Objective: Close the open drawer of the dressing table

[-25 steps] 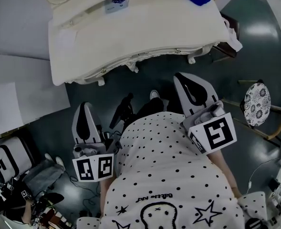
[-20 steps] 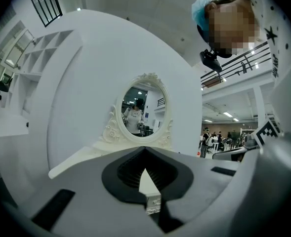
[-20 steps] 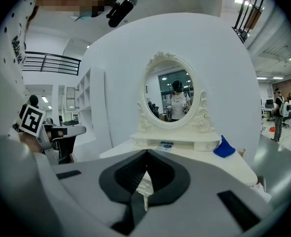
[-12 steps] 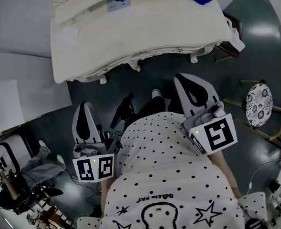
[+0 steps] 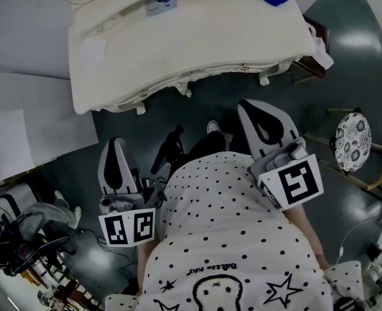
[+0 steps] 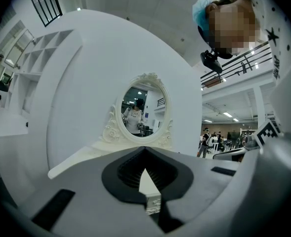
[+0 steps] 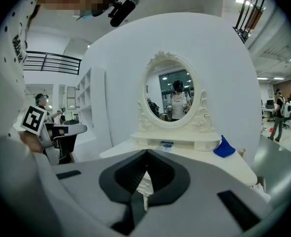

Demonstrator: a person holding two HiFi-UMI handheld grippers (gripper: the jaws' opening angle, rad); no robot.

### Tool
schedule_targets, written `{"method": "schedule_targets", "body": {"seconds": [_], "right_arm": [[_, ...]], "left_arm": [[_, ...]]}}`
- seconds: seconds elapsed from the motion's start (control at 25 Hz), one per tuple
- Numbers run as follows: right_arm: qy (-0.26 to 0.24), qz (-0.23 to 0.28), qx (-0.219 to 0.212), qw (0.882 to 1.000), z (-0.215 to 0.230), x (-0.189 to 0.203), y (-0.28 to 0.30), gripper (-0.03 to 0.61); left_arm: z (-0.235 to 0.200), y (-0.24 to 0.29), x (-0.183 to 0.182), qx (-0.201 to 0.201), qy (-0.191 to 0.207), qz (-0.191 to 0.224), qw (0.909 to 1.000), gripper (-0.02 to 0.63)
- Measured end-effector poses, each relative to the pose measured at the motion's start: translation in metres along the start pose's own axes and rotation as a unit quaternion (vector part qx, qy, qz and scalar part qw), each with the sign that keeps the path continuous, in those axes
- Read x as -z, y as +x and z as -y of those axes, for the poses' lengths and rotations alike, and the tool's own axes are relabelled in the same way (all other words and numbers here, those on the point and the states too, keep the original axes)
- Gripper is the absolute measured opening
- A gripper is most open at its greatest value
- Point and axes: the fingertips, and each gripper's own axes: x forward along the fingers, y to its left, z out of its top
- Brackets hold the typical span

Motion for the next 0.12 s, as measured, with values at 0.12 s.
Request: {"method": "schedule_targets", "body": {"seconds": [0.12], "right_arm": [[0.0,-0.001,0.0,1.0,0.0013,-0.0003,0.0017,0.009]], "left_arm": [[-0.0005,0.0022,0.0004,0.0,-0.001,-0.002,1.0,0.011]]}}
